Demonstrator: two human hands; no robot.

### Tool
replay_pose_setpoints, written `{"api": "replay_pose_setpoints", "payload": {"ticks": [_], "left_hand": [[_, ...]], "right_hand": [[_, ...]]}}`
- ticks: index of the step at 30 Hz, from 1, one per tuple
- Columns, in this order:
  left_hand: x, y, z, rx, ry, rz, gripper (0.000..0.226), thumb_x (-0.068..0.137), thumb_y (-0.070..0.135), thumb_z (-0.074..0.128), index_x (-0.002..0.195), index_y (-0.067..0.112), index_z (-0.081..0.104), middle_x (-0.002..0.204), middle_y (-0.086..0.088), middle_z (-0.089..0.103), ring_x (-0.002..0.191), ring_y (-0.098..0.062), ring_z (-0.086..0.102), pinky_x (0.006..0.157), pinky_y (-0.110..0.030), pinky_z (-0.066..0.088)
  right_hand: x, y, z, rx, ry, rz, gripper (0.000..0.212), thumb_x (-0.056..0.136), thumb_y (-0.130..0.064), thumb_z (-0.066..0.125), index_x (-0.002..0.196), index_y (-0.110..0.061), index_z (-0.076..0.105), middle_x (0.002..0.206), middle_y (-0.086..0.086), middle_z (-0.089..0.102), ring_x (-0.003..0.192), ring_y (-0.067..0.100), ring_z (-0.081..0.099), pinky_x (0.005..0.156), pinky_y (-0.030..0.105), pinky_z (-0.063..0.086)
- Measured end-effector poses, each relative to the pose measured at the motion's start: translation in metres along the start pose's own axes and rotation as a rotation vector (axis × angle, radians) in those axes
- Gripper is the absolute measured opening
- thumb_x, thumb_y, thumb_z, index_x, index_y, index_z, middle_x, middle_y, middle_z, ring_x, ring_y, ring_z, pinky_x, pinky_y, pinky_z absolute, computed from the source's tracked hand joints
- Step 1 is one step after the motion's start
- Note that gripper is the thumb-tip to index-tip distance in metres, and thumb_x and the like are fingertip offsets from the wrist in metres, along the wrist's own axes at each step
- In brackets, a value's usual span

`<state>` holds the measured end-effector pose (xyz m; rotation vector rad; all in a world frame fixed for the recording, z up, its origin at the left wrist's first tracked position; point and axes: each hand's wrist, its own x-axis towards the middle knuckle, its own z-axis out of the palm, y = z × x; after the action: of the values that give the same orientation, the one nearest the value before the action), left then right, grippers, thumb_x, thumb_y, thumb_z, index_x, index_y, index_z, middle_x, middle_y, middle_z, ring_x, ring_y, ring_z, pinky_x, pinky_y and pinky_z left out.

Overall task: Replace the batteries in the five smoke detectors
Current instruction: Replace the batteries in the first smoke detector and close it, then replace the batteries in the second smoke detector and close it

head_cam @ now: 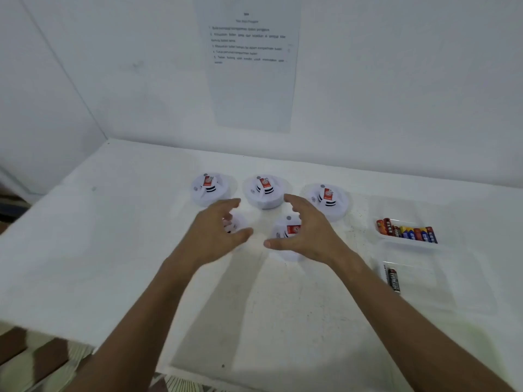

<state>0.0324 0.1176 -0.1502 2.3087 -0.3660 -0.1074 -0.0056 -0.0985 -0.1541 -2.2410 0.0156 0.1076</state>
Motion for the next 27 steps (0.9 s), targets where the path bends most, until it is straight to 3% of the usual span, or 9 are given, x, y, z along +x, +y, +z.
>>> {"api": "replay_pose_setpoints", "payload": {"ticks": [2, 4, 7, 10, 14, 18, 22, 25, 27], "left_hand": [[0.001, -0.016, -0.021, 0.035, 0.013, -0.014, 0.067, 0.076, 0.031, 0.079, 0.136, 0.02, 0.05, 0.134, 0.012, 0.051, 0.118, -0.01, 0.052, 0.089, -0.01, 0.039], [0.002, -0.031, -0.037, 0.096, -0.043, -0.056, 0.07, 0.075, 0.029, 0.08, 0.137, 0.019, 0.048, 0.134, 0.014, 0.046, 0.128, -0.011, 0.044, 0.098, -0.022, 0.036], [0.001, -0.042, -0.046, 0.112, -0.164, -0.062, 0.069, 0.066, 0.028, 0.087, 0.125, 0.024, 0.052, 0.126, 0.013, 0.05, 0.121, -0.01, 0.047, 0.096, -0.026, 0.039], [0.0, -0.047, -0.044, 0.107, -0.186, -0.097, 0.067, 0.062, 0.025, 0.09, 0.117, 0.025, 0.053, 0.115, 0.013, 0.05, 0.107, -0.008, 0.048, 0.092, -0.026, 0.042], [0.003, -0.057, -0.038, 0.079, -0.222, -0.092, 0.063, 0.052, 0.042, 0.089, 0.104, 0.04, 0.054, 0.113, 0.012, 0.057, 0.108, -0.01, 0.053, 0.099, -0.037, 0.046], [0.002, -0.061, -0.033, 0.025, -0.186, -0.083, 0.069, 0.056, 0.029, 0.092, 0.117, 0.029, 0.059, 0.118, 0.012, 0.058, 0.108, -0.008, 0.054, 0.092, -0.019, 0.044], [-0.009, -0.053, -0.037, -0.06, -0.13, -0.059, 0.074, 0.059, 0.026, 0.09, 0.12, 0.044, 0.053, 0.121, 0.027, 0.055, 0.11, 0.009, 0.051, 0.086, -0.013, 0.04], [-0.019, -0.032, -0.043, -0.086, -0.142, 0.018, 0.076, 0.067, 0.03, 0.086, 0.134, 0.035, 0.05, 0.128, 0.024, 0.055, 0.113, 0.003, 0.053, 0.09, -0.018, 0.044], [-0.024, -0.018, -0.048, -0.146, -0.137, 0.042, 0.068, 0.075, 0.029, 0.08, 0.136, 0.031, 0.05, 0.129, 0.02, 0.057, 0.113, -0.001, 0.057, 0.094, -0.024, 0.049]], "right_hand": [[0.012, -0.014, 0.012, 0.002, -0.047, -0.031, 0.104, 0.066, -0.039, 0.09, 0.151, -0.022, 0.033, 0.156, -0.007, 0.037, 0.14, 0.014, 0.038, 0.113, 0.034, 0.037], [0.025, -0.026, 0.025, -0.008, -0.116, -0.054, 0.105, 0.067, -0.036, 0.09, 0.153, -0.02, 0.032, 0.156, -0.005, 0.037, 0.14, 0.016, 0.039, 0.113, 0.034, 0.037], [0.04, -0.037, 0.043, -0.066, -0.21, -0.069, 0.106, 0.068, -0.032, 0.091, 0.153, -0.015, 0.03, 0.156, 0.002, 0.038, 0.14, 0.02, 0.04, 0.11, 0.034, 0.039], [0.052, -0.04, 0.062, -0.123, -0.267, -0.064, 0.11, 0.065, -0.031, 0.092, 0.152, -0.009, 0.028, 0.156, 0.007, 0.038, 0.141, 0.022, 0.039, 0.112, 0.033, 0.037], [0.063, -0.031, 0.078, -0.163, -0.287, -0.073, 0.118, 0.063, -0.031, 0.093, 0.155, -0.012, 0.022, 0.159, 0.003, 0.032, 0.145, 0.019, 0.031, 0.114, 0.029, 0.029], [0.067, -0.03, 0.079, -0.213, -0.279, -0.126, 0.116, 0.062, -0.029, 0.093, 0.154, -0.012, 0.024, 0.157, 0.005, 0.033, 0.143, 0.022, 0.031, 0.112, 0.029, 0.029], [0.058, -0.035, 0.066, -0.265, -0.302, -0.224, 0.115, 0.061, -0.028, 0.092, 0.153, -0.022, 0.024, 0.14, 0.002, 0.038, 0.13, 0.023, 0.034, 0.101, 0.031, 0.039], [0.041, -0.036, 0.046, -0.169, -0.299, -0.236, 0.108, 0.061, -0.026, 0.091, 0.148, -0.03, 0.028, 0.129, -0.005, 0.04, 0.12, 0.016, 0.039, 0.091, 0.029, 0.043], [0.026, -0.038, 0.027, -0.008, -0.287, -0.211, 0.1, 0.063, -0.019, 0.091, 0.14, -0.037, 0.031, 0.126, -0.012, 0.046, 0.114, 0.01, 0.048, 0.088, 0.02, 0.049]]}}
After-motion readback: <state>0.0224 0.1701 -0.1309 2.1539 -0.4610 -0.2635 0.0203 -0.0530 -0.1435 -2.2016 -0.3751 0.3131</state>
